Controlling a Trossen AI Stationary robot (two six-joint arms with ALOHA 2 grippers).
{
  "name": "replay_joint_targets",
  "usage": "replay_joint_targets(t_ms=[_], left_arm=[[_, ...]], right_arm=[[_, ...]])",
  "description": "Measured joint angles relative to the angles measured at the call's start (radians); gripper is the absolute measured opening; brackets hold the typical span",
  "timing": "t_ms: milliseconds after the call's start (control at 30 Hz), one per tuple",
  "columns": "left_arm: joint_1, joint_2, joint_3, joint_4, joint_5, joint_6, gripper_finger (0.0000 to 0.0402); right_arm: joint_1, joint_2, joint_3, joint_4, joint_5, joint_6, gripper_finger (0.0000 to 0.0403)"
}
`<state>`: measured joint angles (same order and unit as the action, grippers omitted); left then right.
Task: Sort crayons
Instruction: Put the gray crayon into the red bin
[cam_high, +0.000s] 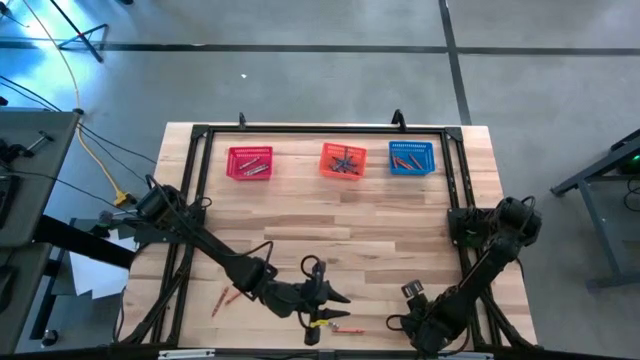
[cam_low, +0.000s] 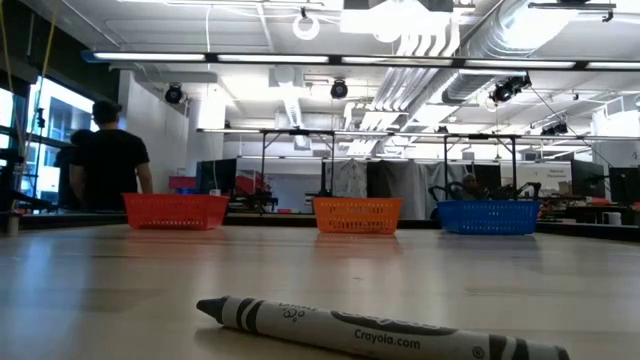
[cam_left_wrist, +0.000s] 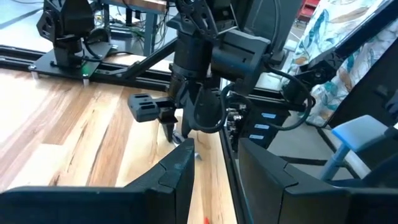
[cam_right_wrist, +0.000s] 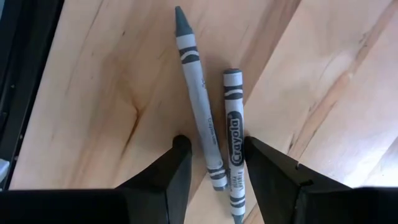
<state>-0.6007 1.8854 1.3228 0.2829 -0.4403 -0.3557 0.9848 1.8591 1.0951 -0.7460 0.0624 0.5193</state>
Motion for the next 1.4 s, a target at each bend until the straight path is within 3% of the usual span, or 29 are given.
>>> replay_joint_targets(t_ms=[433,667,900,1167,1400], left_arm=[[0.0,0.0,0.0,-0.001,-0.002,0.019,0.011],[0.0,0.0,0.0,-0.001,-0.002,0.046,0.011],[0.0,0.0,0.0,-0.001,-0.001,0.046,0.011],[0.0,0.0,0.0,-0.001,-0.015,0.046,0.011],[0.001,0.0,0.0,-0.001,-0.018,0.045,0.011]], right_arm=[[0.005,-0.002,0.0,-0.054,-0.052,0.083,0.0149],[0.004,-0.002,-0.004,-0.171,-0.087,0.083,0.0149],[-0.006,-0.002,-0.004,-0.166,-0.043,0.083,0.0149],[-0.027,-0.003,-0.004,-0.153,0.092,0.082,0.0149],[-0.043,-0.003,-0.005,-0.097,0.105,0.082,0.0149]])
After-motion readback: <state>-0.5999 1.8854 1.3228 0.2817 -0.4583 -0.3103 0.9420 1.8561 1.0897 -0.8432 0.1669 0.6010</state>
